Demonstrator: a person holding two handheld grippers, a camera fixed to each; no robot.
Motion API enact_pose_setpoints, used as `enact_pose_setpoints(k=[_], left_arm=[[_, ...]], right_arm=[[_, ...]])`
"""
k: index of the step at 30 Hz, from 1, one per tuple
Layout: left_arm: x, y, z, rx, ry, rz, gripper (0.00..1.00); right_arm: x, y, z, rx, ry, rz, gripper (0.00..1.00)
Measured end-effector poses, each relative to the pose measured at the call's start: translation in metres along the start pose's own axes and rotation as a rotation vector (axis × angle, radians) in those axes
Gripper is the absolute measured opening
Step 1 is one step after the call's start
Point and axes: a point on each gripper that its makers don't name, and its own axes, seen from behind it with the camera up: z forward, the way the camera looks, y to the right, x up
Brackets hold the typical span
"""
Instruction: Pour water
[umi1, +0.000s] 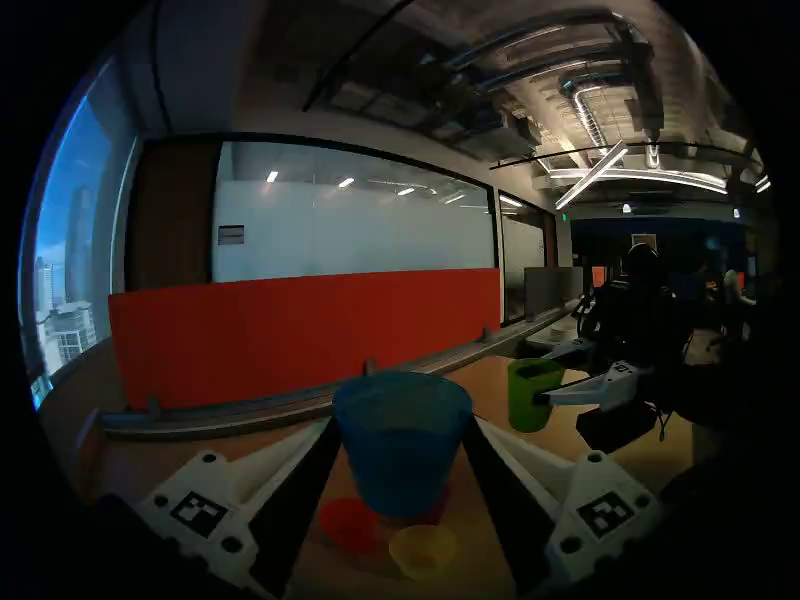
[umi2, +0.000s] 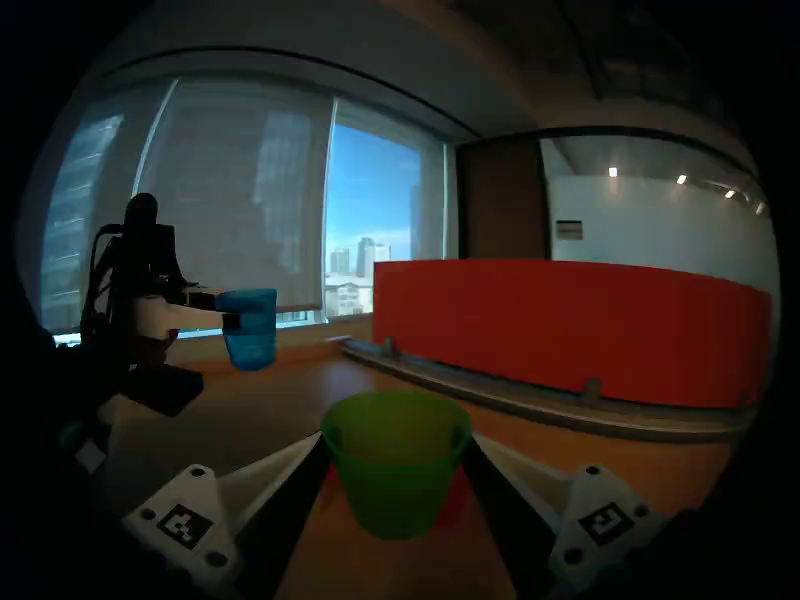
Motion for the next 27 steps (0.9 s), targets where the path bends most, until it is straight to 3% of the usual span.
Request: enact_pose_setpoints(k=[15,27], left_arm=[[0.014,0.0,0.0,0.013,0.037,0.071,0.85],[0.023,0.003,0.001,0.02,0.037,0.169,0.85]], right_arm=[[0.001,-0.032,0.008,0.077,-0.006,-0.014,0.9],[-0.002,-0.06,0.018,0.153,-0.012,-0.005,0.9]])
